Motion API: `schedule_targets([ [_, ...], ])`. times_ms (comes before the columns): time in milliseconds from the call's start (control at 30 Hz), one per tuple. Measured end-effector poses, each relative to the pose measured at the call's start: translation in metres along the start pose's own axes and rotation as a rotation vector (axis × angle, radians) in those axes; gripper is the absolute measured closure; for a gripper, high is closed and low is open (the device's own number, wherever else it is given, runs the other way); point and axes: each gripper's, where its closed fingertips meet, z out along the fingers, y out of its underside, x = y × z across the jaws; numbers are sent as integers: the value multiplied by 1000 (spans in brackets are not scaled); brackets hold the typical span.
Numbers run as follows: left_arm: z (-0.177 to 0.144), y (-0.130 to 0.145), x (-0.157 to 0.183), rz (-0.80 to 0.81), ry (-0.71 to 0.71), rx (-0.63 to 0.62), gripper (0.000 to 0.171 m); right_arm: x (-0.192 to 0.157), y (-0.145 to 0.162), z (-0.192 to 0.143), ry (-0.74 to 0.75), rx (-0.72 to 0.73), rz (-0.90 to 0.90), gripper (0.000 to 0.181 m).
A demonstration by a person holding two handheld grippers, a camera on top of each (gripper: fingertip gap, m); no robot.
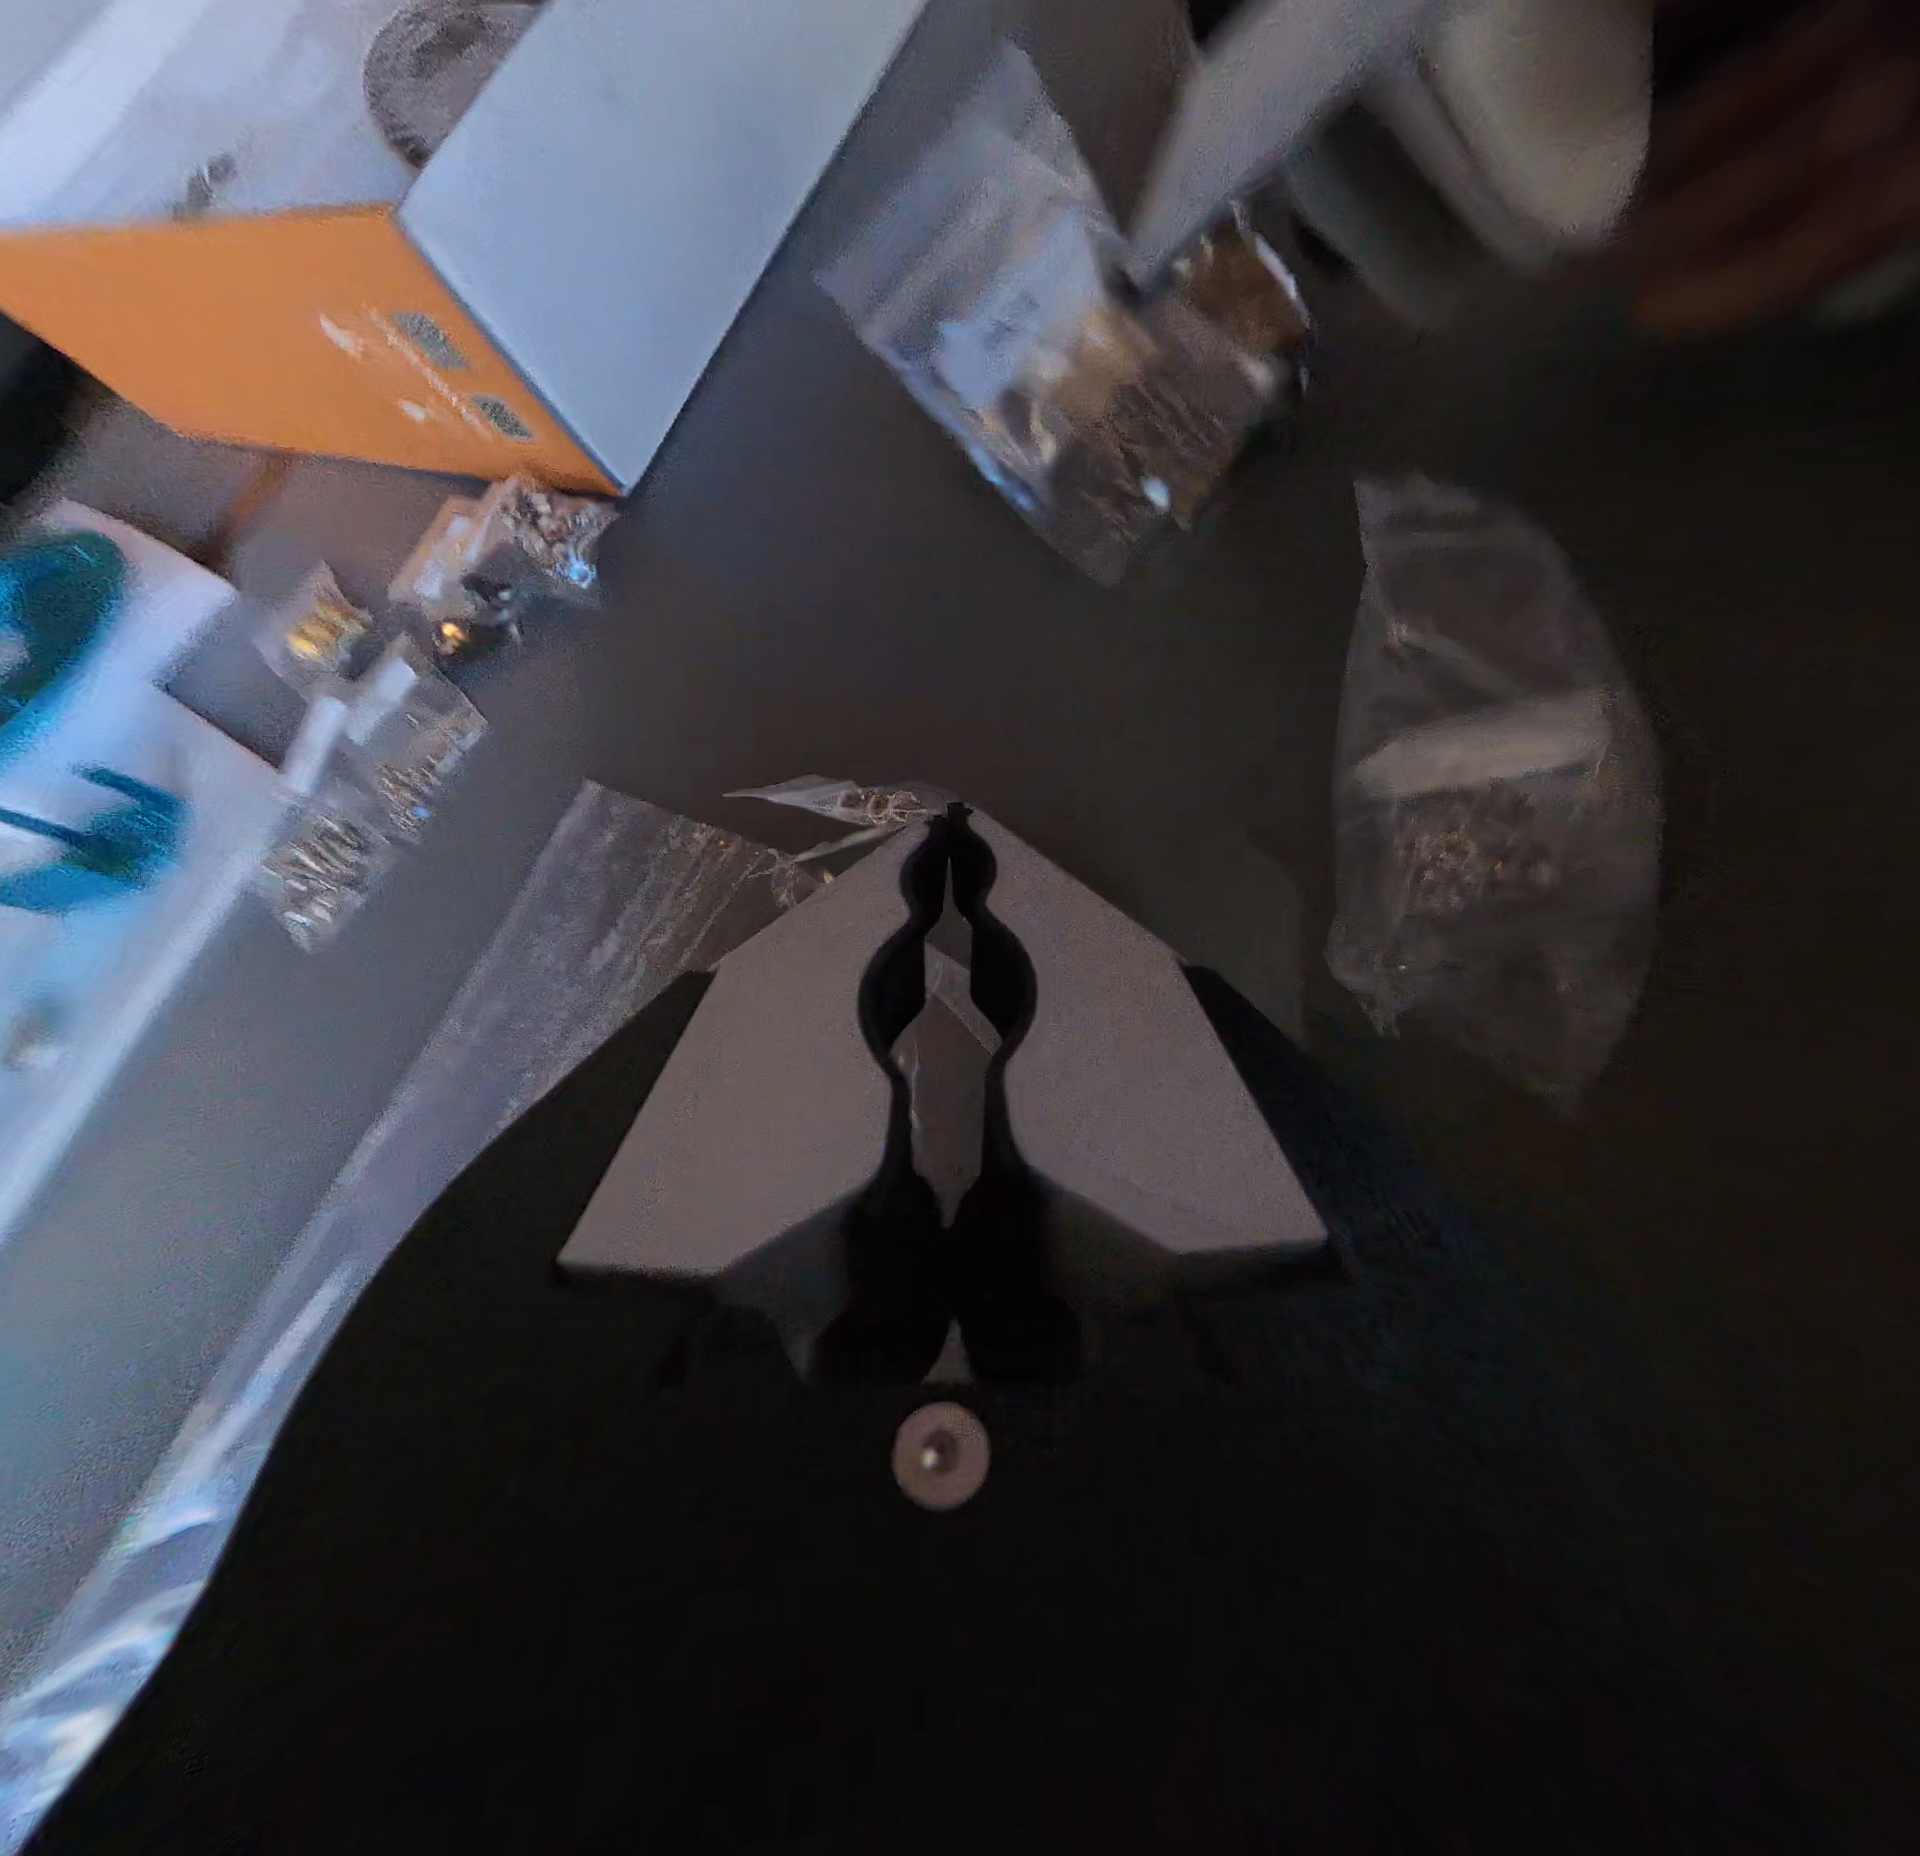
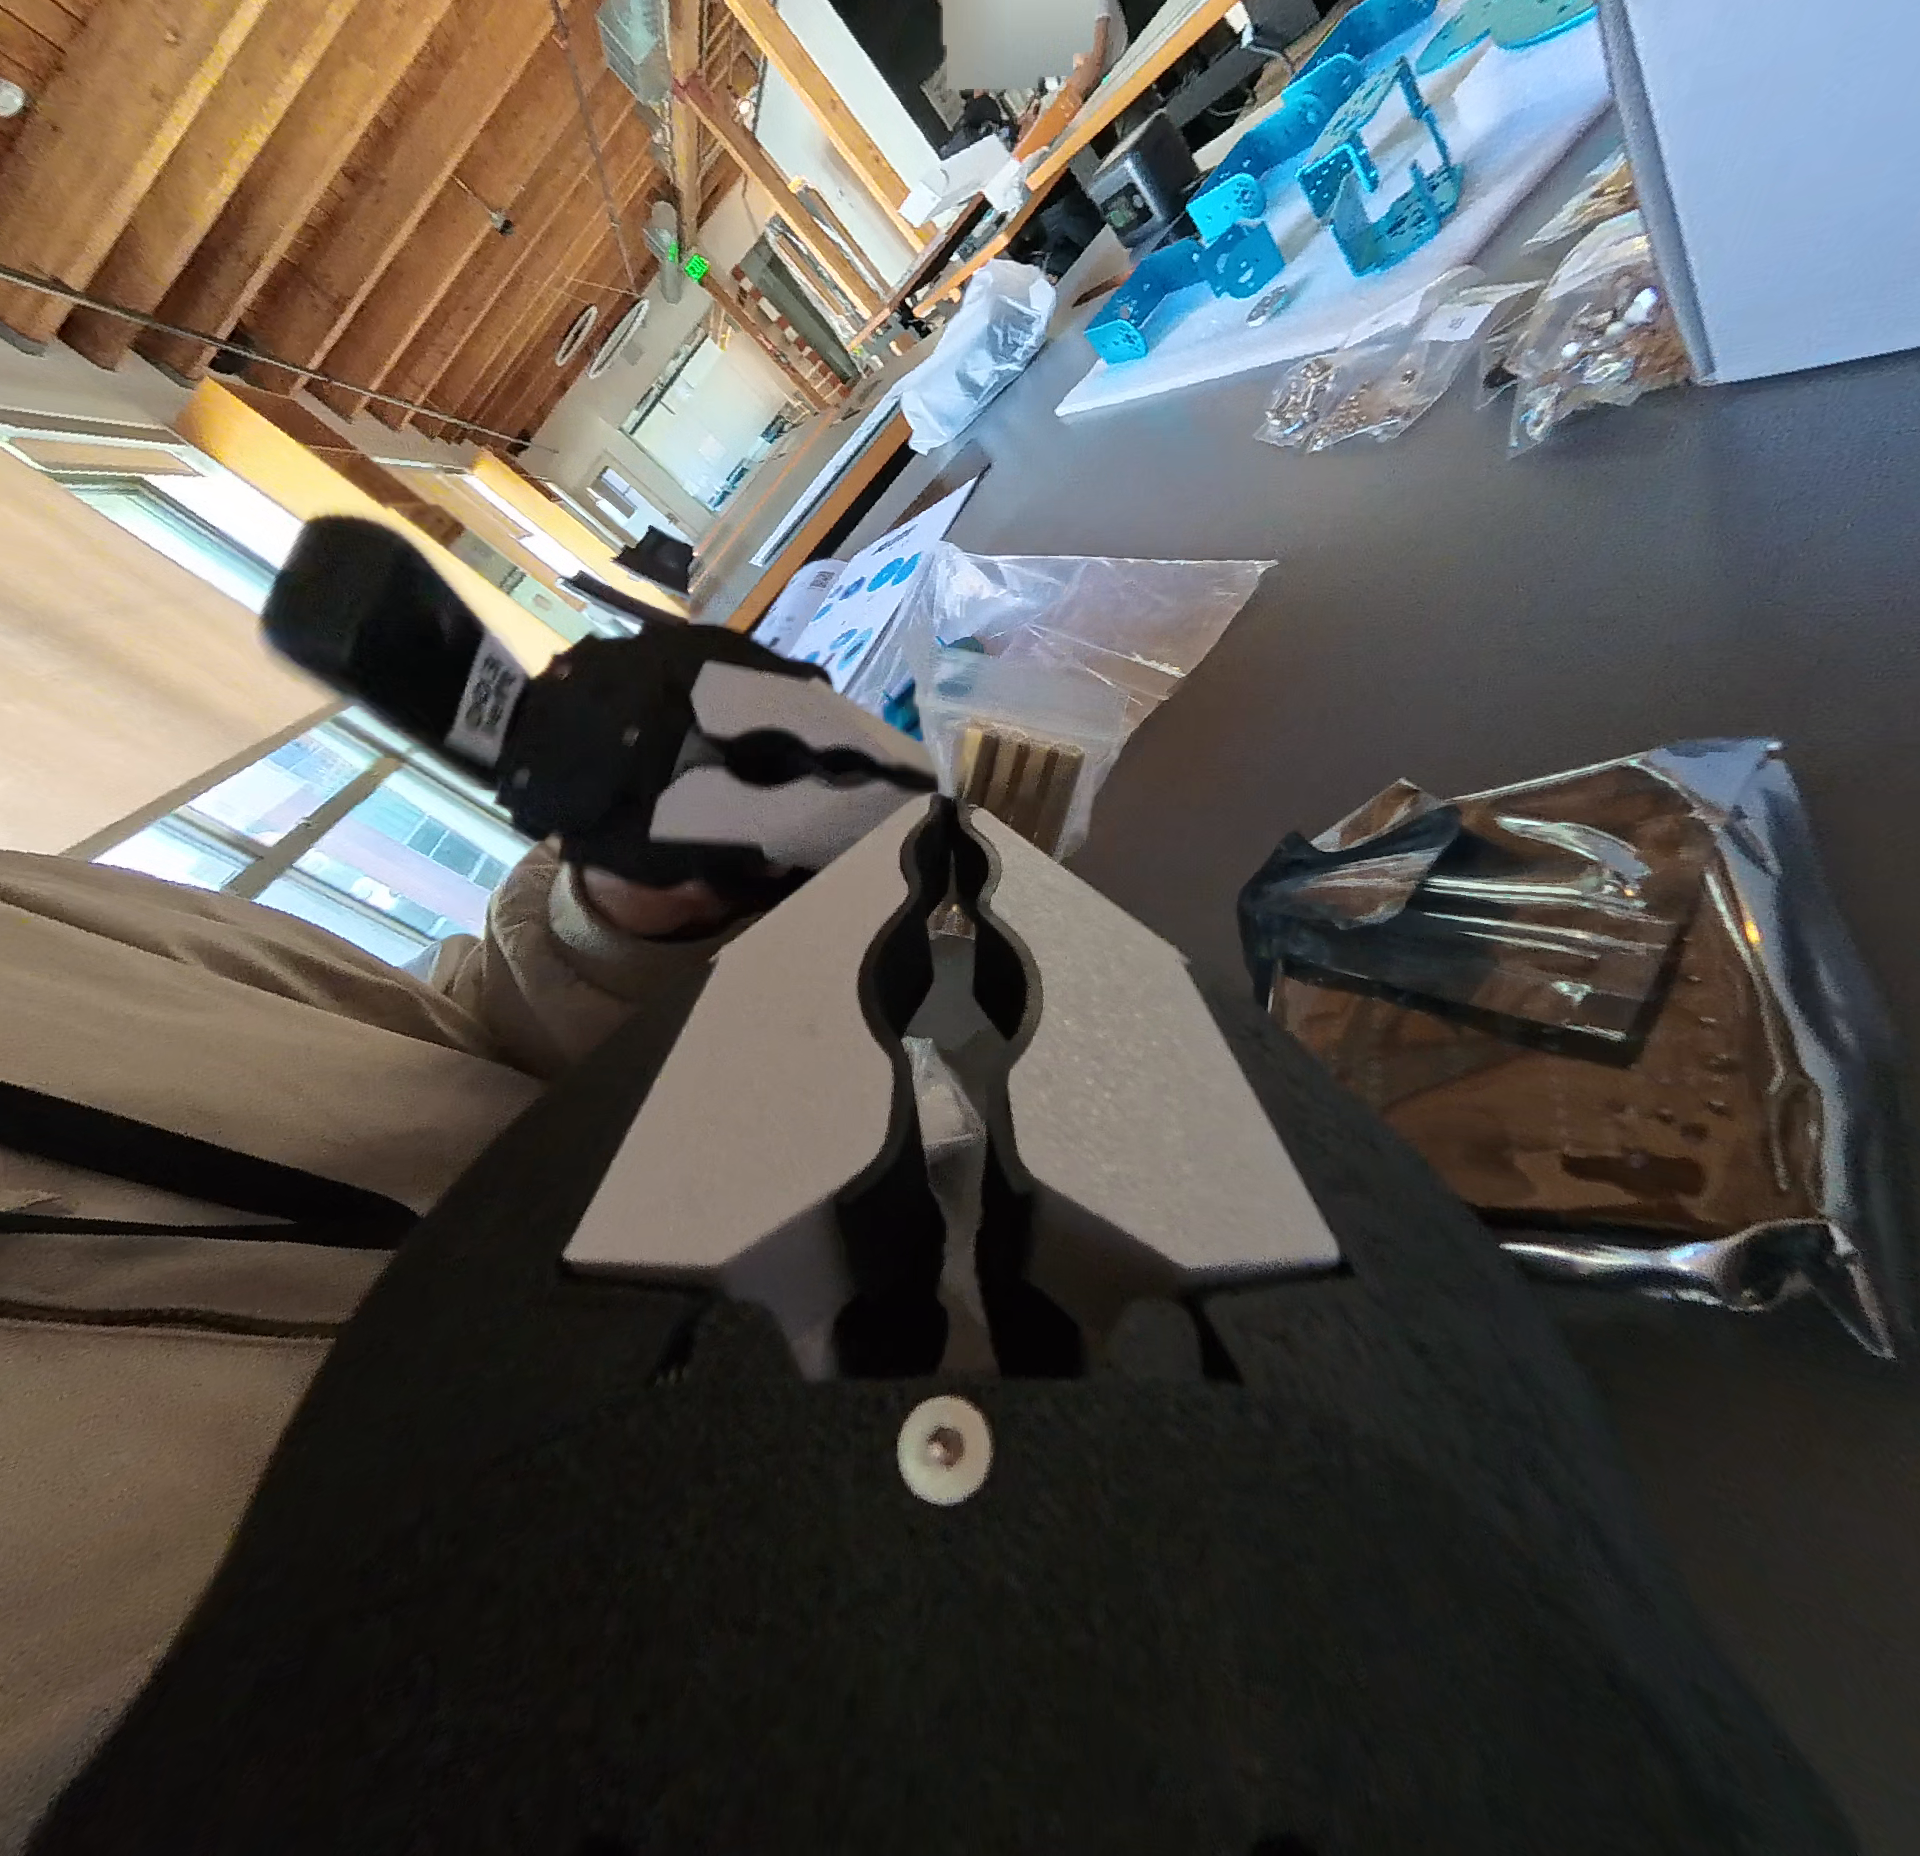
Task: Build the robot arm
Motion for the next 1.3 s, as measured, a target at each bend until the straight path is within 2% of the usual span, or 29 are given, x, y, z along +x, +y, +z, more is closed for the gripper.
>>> schedule_targets([
  [67, 6, 0, 10, 171, -51, -43, 171, 4, -2, -4, 27, 17, 1, 181],
  [167, 12, 0, 28, 263, -9, -88, 171, 9, -7, -12, 54, 43, 1, 181],
  [300, 16, -6, 48, 197, 112, -67, 171, 13, -9, -18, 70, 62, 8, 181],
  [433, 15, -10, 61, 74, 235, -45, 150, 14, -10, -20, 73, 74, 10, 181],
  [533, 13, -13, 58, 10, 290, -22, 147, 13, -13, -23, 73, 92, 10, 181],
  [767, 30, -5, 35, 83, 332, -104, 129, 8, -6, -33, 64, 97, -12, 181],
  [900, 35, -5, 46, 15, 512, -155, 132, 5, -11, -37, 52, 123, -14, 181],
  [967, 37, 0, 48, 10, 546, -189, 147, 4, -11, -38, 50, 123, -15, 181],
  [1000, 35, -1, 49, 16, 555, -183, 171, 4, -11, -38, 47, 123, -13, 181],
  [1133, 35, -3, 40, 45, 470, -159, 171, 4, -12, -38, 44, 124, -10, 181],
  [1300, 29, -19, 31, -9, 459, -87, 171, 3, -13, -38, 36, 126, -11, 181],
])
